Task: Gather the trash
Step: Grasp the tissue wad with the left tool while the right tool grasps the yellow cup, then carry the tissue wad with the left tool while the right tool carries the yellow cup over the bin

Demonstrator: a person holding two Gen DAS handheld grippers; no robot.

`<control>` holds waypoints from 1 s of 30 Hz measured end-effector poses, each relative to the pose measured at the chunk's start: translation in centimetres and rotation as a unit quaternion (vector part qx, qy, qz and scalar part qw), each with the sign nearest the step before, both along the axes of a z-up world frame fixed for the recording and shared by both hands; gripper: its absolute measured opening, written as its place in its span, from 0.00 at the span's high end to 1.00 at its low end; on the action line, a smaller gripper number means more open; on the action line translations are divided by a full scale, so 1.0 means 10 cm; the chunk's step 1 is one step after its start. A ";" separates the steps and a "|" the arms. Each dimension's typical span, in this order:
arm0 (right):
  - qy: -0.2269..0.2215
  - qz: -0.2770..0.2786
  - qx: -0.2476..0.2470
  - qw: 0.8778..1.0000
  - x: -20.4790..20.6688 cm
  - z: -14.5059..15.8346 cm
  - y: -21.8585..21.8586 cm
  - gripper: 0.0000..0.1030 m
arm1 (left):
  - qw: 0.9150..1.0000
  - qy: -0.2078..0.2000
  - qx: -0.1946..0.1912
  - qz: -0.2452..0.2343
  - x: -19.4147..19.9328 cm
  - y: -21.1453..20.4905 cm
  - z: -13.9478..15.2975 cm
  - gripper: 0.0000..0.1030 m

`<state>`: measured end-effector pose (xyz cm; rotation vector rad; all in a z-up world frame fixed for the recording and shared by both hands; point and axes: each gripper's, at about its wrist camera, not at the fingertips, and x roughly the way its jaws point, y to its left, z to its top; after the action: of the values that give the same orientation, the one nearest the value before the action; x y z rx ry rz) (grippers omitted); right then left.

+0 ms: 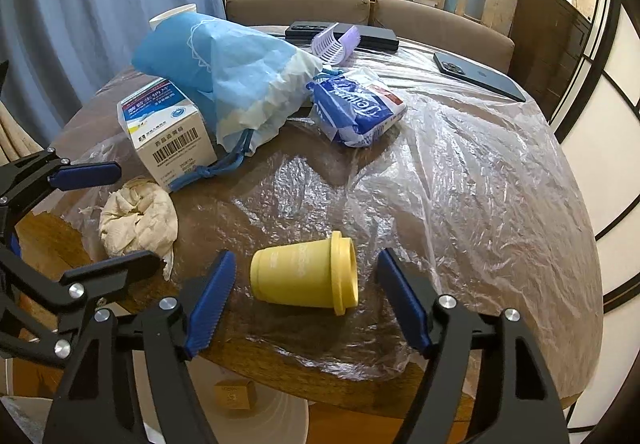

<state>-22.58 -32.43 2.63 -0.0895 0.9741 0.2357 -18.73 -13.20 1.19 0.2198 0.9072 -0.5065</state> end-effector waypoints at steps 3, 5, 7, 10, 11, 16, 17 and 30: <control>-0.003 -0.002 -0.002 1.000 -0.01 0.00 -0.01 0.31 | 1.000 0.008 -0.006 -0.003 0.02 0.01 -0.03 0.32; -0.005 -0.003 -0.005 1.000 -0.02 0.00 -0.01 0.35 | 1.000 0.005 -0.006 -0.006 0.01 0.02 -0.03 0.38; -0.008 -0.004 -0.004 1.000 -0.02 0.01 -0.01 0.46 | 1.000 0.003 -0.004 -0.009 0.01 0.00 -0.03 0.45; -0.010 -0.004 0.000 1.000 -0.02 0.03 -0.01 0.54 | 1.000 0.006 -0.010 -0.006 0.01 0.01 -0.02 0.49; -0.010 -0.004 0.002 1.000 -0.03 0.04 -0.01 0.54 | 1.000 0.004 -0.011 -0.005 0.00 0.02 -0.01 0.49; -0.013 -0.006 0.009 1.000 -0.06 0.09 -0.01 0.58 | 1.000 -0.006 -0.014 0.000 -0.09 0.11 0.09 0.49; -0.014 -0.007 0.013 1.000 -0.07 0.12 -0.01 0.58 | 1.000 -0.008 -0.014 0.001 -0.10 0.12 0.11 0.49; -0.002 -0.008 0.008 1.000 -0.12 0.08 0.01 0.43 | 0.999 0.002 -0.027 0.022 -0.14 0.31 0.15 0.49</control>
<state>-23.80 -32.34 3.43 -0.0687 0.9688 0.2290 -20.18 -10.13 2.74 0.1485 0.8982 -0.4898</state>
